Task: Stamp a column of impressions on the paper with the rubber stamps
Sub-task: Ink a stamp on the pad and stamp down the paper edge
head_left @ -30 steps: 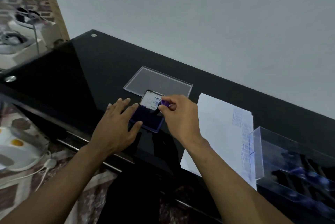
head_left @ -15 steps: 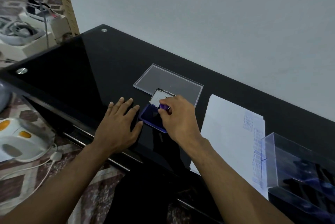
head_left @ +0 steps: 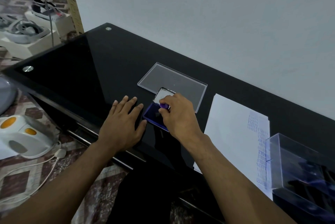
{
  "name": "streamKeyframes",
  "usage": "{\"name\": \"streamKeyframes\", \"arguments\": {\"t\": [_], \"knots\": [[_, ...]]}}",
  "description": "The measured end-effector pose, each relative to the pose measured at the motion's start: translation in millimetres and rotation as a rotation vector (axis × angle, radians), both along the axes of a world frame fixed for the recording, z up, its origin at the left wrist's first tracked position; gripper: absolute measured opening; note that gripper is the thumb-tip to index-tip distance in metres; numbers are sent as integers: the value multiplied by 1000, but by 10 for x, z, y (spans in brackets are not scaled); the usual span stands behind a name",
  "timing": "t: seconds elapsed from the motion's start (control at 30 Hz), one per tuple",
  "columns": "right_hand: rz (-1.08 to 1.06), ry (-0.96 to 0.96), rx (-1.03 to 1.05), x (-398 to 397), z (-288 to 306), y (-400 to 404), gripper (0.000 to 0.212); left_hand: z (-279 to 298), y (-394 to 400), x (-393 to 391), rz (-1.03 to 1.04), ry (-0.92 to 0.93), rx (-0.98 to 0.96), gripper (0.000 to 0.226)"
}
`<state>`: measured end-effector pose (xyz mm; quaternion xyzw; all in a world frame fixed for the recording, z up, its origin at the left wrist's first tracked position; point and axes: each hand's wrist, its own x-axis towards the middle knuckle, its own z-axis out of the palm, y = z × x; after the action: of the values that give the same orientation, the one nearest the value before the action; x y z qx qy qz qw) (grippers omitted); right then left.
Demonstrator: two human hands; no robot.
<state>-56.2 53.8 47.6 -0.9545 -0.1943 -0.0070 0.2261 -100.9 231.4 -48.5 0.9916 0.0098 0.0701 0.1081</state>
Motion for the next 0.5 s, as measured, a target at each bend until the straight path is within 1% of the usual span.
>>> {"name": "streamKeyframes", "arguments": {"t": [0.2, 0.5], "knots": [[12, -11, -21, -5, 27, -6, 21, -6, -5, 5, 3, 6, 5, 76], [21, -17, -48, -3, 79, -5, 24, -2, -7, 3, 6, 6, -3, 77]]}}
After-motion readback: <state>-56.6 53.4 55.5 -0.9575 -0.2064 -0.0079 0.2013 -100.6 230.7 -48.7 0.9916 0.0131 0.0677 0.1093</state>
